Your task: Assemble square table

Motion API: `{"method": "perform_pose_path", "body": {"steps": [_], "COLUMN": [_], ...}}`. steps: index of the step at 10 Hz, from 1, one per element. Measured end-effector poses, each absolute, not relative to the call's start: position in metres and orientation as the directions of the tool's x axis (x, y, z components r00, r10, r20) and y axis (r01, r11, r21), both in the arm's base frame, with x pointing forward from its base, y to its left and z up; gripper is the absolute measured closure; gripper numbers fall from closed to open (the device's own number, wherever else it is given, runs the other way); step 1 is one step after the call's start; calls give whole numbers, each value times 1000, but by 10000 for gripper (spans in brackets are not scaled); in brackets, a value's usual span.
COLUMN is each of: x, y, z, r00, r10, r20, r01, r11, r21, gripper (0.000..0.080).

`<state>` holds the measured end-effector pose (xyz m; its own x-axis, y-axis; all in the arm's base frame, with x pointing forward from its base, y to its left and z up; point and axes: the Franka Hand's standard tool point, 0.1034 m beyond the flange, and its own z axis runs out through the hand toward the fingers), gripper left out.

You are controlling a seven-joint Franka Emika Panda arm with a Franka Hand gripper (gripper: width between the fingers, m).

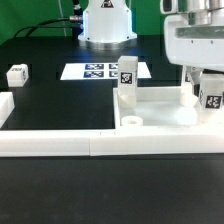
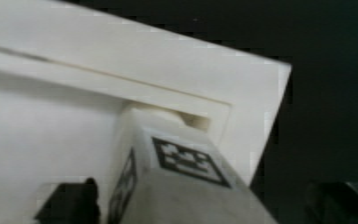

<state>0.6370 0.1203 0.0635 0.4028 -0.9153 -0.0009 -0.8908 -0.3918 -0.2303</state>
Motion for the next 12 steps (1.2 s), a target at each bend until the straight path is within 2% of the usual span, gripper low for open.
{"method": "perform_pose_path", "body": {"steps": [1,3,4,5,7,9,10,11,12], "x": [634,634,635,635,632,635,635,635,635], "y": [119,117,118,122,129,128,127,127,121], "z": [61,61,61,63,64,64,64,64,64], "r00": [523,655,751,897,986,981,981,976,957], "r10": [-852,-753,-652,-408,-72,-107,-107,-147,-247], "r20": [23,68,104,169,148,161,161,158,153], "r01": [-826,-727,-627,-389,-63,-97,-97,-137,-237], "r11": [-514,-651,-754,-912,-996,-993,-993,-988,-968], "r21": [-232,-218,-198,-133,-62,-67,-67,-74,-83], "gripper": [165,152,152,151,151,151,260,421,421]}}
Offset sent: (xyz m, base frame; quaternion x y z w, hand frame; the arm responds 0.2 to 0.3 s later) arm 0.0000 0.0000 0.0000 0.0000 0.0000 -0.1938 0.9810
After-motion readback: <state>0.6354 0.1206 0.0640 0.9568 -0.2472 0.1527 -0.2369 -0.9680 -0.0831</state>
